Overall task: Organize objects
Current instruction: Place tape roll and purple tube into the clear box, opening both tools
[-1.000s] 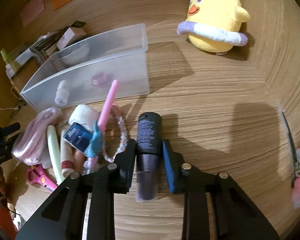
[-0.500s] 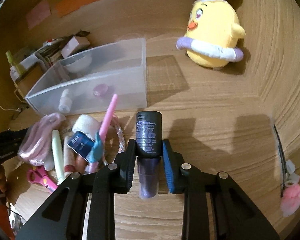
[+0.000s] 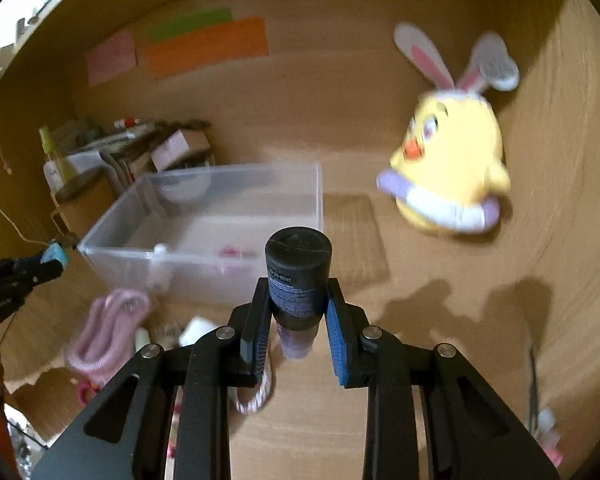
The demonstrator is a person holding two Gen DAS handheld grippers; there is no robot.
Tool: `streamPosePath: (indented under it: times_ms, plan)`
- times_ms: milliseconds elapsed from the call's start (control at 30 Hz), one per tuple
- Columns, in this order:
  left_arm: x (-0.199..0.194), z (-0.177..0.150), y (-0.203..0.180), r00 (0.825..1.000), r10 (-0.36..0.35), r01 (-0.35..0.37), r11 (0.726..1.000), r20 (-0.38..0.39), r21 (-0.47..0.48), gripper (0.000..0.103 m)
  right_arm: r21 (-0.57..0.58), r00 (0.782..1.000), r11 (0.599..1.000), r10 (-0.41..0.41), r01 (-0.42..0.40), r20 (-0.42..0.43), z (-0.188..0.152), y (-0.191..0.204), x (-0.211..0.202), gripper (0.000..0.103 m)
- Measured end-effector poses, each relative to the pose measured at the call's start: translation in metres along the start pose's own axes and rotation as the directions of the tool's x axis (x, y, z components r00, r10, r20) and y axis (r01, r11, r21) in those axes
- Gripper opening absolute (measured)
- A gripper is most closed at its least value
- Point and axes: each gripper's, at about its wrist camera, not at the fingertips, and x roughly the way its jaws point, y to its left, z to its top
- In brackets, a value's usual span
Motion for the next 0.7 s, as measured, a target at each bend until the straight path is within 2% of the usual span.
streamPosePath:
  times_ms: [133, 333, 467, 567, 700]
  plan:
    - [-0.007, 0.019, -0.006, 0.999, -0.011, 0.011, 1.000, 0.046, -0.002, 0.038, -0.025, 0.998, 0.999, 0.021, -0.019, 0.051, 0.022, 0.006, -0.002, 0.023]
    - [0.002, 0.042, -0.019, 0.998, -0.047, 0.046, 0.999, 0.050, 0.023, 0.038, -0.051, 0.995, 0.997, 0.060, -0.056, 0.081, 0.048, 0.012, 0.006, 0.023]
    - [0.015, 0.051, -0.029, 0.998, -0.062, 0.061, 0.997, 0.028, 0.040, 0.038, -0.072, 0.996, 0.996, 0.065, -0.061, 0.056, 0.055, 0.019, 0.022, 0.023]
    - [0.030, 0.053, -0.035, 0.998, -0.064, 0.064, 0.997, 0.000, 0.052, 0.038, -0.052, 0.996, 0.995, 0.086, -0.086, 0.005, 0.056, 0.019, 0.042, 0.023]
    - [0.052, 0.052, -0.041, 0.995, -0.083, 0.086, 0.995, -0.052, 0.057, 0.038, -0.050, 0.996, 0.996, 0.077, -0.079, -0.051, 0.052, 0.021, 0.066, 0.023]
